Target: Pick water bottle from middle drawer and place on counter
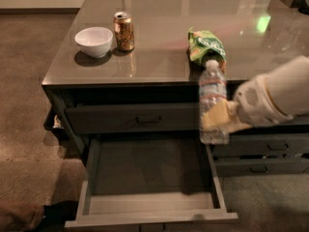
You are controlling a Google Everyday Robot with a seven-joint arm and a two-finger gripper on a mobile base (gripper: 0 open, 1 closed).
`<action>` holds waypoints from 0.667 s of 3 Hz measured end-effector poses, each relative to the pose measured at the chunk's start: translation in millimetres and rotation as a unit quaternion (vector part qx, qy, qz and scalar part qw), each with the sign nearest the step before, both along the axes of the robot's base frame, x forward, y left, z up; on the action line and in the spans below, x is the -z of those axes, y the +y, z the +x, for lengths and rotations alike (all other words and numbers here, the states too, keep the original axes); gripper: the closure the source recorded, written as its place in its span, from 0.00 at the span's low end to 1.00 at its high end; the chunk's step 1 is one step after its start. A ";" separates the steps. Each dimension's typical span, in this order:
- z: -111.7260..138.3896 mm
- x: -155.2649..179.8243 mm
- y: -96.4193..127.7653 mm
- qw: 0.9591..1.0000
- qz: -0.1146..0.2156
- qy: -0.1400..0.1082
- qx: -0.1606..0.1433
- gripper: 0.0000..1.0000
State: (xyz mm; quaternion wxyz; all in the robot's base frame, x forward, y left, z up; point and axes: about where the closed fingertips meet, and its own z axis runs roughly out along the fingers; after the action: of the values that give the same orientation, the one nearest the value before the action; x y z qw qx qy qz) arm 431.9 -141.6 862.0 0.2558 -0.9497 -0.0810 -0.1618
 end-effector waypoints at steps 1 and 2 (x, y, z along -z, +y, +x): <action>46.9 -25.4 38.7 0.998 -0.011 -0.020 -0.050 1.00; 87.3 -41.9 82.8 0.995 -0.018 -0.031 -0.097 1.00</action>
Offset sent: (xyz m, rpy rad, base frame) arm 0.1403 0.1407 0.0616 -0.0495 -0.0907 0.3177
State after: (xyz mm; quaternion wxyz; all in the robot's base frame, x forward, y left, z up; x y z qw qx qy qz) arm 519.1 -58.8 903.9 0.2505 -0.9362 -0.1835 -0.1645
